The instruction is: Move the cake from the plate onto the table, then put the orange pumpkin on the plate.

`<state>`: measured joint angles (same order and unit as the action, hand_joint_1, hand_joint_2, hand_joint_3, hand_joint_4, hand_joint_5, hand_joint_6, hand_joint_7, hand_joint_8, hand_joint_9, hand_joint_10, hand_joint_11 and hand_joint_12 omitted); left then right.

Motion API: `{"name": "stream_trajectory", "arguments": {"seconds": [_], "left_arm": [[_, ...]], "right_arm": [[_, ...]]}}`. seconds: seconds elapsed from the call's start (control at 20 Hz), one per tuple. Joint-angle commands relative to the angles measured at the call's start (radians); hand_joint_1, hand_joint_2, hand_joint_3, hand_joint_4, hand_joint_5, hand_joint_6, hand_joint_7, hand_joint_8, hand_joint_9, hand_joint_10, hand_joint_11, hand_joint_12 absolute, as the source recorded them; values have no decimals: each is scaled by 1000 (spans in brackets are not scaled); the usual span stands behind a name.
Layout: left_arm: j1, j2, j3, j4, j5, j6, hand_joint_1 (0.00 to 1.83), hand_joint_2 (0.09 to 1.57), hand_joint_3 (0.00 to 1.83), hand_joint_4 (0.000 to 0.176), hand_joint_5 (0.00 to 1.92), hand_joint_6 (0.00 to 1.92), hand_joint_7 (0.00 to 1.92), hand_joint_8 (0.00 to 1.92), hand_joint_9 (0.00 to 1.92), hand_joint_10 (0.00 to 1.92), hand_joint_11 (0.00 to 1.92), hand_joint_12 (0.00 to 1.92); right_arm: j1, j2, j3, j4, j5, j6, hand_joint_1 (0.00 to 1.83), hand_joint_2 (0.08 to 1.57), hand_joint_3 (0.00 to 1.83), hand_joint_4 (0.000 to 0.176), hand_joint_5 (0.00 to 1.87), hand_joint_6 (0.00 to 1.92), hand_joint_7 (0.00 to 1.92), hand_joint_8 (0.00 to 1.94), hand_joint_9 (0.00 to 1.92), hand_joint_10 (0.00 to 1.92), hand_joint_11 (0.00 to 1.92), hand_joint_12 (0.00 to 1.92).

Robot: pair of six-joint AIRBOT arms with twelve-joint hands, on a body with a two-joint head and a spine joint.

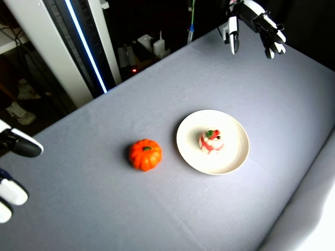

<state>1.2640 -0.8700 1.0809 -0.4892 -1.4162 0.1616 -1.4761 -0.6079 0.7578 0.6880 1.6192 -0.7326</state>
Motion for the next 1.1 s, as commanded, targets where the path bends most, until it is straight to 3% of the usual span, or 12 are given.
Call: {"name": "stream_trajectory", "arguments": {"seconds": [0.0,0.3,0.45,0.8,0.95,1.05], "left_arm": [[-5,1,0,-17,-133,-5,587,760,180,175,0,0,0,0,0,0,0,0],[-8,-4,3,-13,-137,-5,627,800,103,176,0,0,0,0,0,0,0,0],[-49,-14,19,21,-107,-5,652,792,87,176,0,0,0,0,0,0,0,0],[-347,-130,155,247,181,-5,600,778,44,176,0,0,0,0,0,0,0,0],[-478,-201,247,378,352,-5,519,753,20,176,0,0,0,0,0,0,0,0],[-555,-227,295,480,440,-5,572,788,27,176,0,0,0,0,12,5,43,20]], "right_arm": [[3,4,1,21,126,9,129,974,18,176,41,7,0,0,0,0,0,0],[3,2,2,21,126,9,118,983,11,176,10,0,0,0,0,0,0,0],[3,-1,2,21,126,9,124,973,4,176,15,3,0,0,0,0,1,0],[-10,-8,8,21,126,20,128,1006,6,176,45,6,31,8,40,14,167,76],[-18,-14,15,17,126,36,157,994,0,176,88,6,89,7,98,12,212,101],[-21,-14,17,11,125,38,162,1007,5,176,90,2,100,6,109,11,216,105]]}}
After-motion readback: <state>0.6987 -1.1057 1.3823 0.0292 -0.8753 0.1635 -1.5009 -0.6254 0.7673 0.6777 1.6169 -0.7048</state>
